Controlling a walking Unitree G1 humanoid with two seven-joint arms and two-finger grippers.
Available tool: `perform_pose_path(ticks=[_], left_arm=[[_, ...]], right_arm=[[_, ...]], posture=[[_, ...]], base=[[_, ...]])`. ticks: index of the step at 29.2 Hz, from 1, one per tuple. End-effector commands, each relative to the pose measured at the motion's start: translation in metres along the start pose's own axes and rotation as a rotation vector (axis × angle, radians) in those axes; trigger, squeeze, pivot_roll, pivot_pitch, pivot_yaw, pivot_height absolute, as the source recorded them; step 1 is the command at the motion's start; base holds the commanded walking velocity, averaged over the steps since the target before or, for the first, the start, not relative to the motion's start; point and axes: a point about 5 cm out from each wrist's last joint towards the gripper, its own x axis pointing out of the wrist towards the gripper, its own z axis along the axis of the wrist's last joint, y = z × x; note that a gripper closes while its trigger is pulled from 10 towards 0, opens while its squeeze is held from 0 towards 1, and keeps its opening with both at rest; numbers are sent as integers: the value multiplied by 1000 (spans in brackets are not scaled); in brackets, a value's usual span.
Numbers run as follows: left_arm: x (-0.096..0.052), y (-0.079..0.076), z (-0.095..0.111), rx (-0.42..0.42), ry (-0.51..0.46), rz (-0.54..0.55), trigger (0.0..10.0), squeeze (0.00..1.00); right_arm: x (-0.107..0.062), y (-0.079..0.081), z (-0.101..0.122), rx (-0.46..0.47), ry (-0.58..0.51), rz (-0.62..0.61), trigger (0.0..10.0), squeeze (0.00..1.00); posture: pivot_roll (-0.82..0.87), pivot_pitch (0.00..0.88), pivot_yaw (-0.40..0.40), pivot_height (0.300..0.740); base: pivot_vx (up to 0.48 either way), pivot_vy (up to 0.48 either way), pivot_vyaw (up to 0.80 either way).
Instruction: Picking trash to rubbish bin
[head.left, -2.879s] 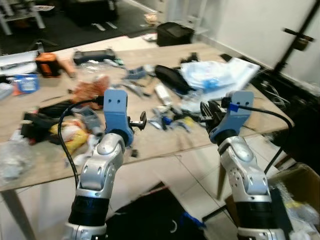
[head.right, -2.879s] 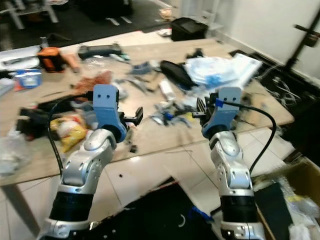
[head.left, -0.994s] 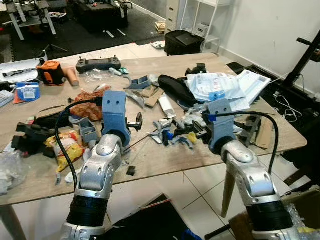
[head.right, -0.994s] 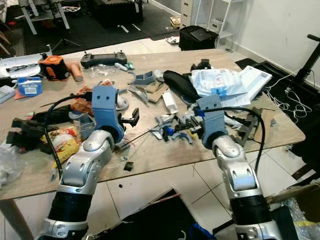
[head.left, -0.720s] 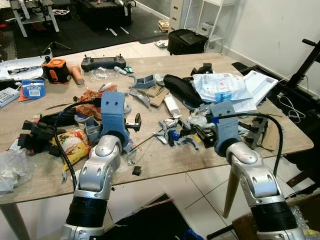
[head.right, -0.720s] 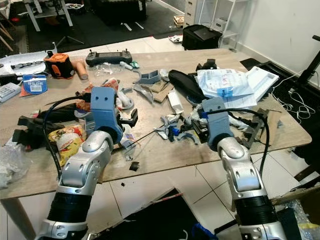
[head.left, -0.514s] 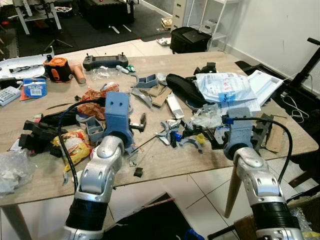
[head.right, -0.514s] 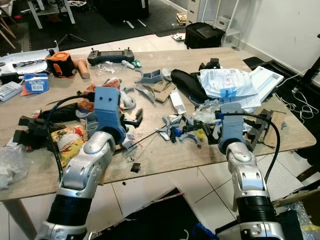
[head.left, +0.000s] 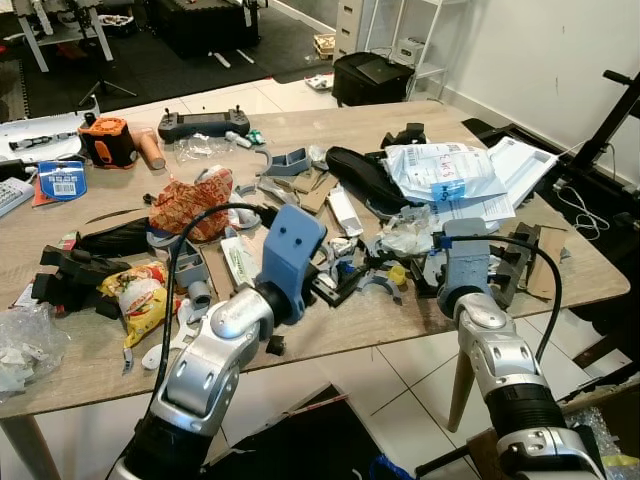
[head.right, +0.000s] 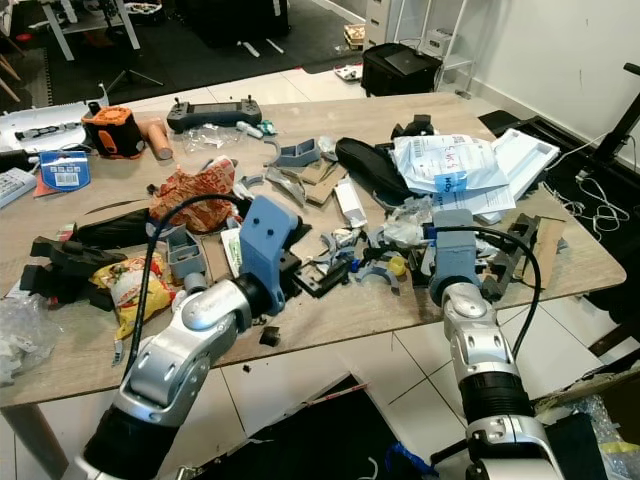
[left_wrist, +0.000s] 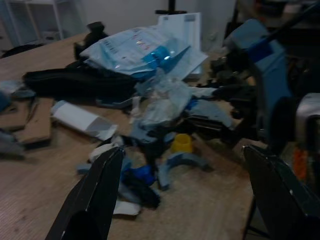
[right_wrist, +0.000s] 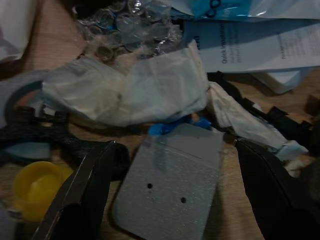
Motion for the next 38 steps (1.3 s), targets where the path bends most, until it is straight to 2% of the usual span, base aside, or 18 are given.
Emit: perform_pose_path(ticks=[1,6,10,20,21,22,23,31,35,38], left_arm=[[-2,-7,-6,16,41,-51,10000,0],[-1,-8,-10,45,69,-62,10000,0],[-1,-9,-10,72,74,-67,10000,0],[-3,-7,-12,88,82,-41,10000,0],[-3,-7,-12,87,82,-39,10000,0],[-3,-7,-12,87,82,-36,10000,0],[-3,-6,-12,87,82,-33,10000,0],[0,-1,-10,95,72,6,10000,0],[3,5,-3,83,33,53,10000,0],[2,5,6,39,-35,52,10000,0]], right_arm=[[-1,-4,-13,-13,44,-29,10000,0],[1,-4,-20,12,58,-40,10000,0],[3,2,-26,50,79,-12,10000,0],[3,6,-32,76,105,20,10000,0],[3,6,-33,78,107,20,5725,0],[3,5,-34,81,107,18,2039,0],[3,4,-34,83,107,17,0,0],[2,-1,-34,108,86,-8,0,0],[3,-6,-21,129,23,-40,0,0],[2,-9,0,129,-62,-76,0,0]], posture=[[-12,86,-12,740],[-12,80,-8,740],[-11,75,-8,740],[-8,78,-20,740],[-8,78,-20,740],[-10,87,-22,740],[-10,87,-22,740],[-11,100,-10,740],[-8,108,-10,740],[-8,108,-10,740]], base=[[0,0,0],[0,0,0],[0,0,0],[0,0,0],[0,0,0],[0,0,0],[0,0,0],[0,0,0],[0,0,0],[0,0,0]])
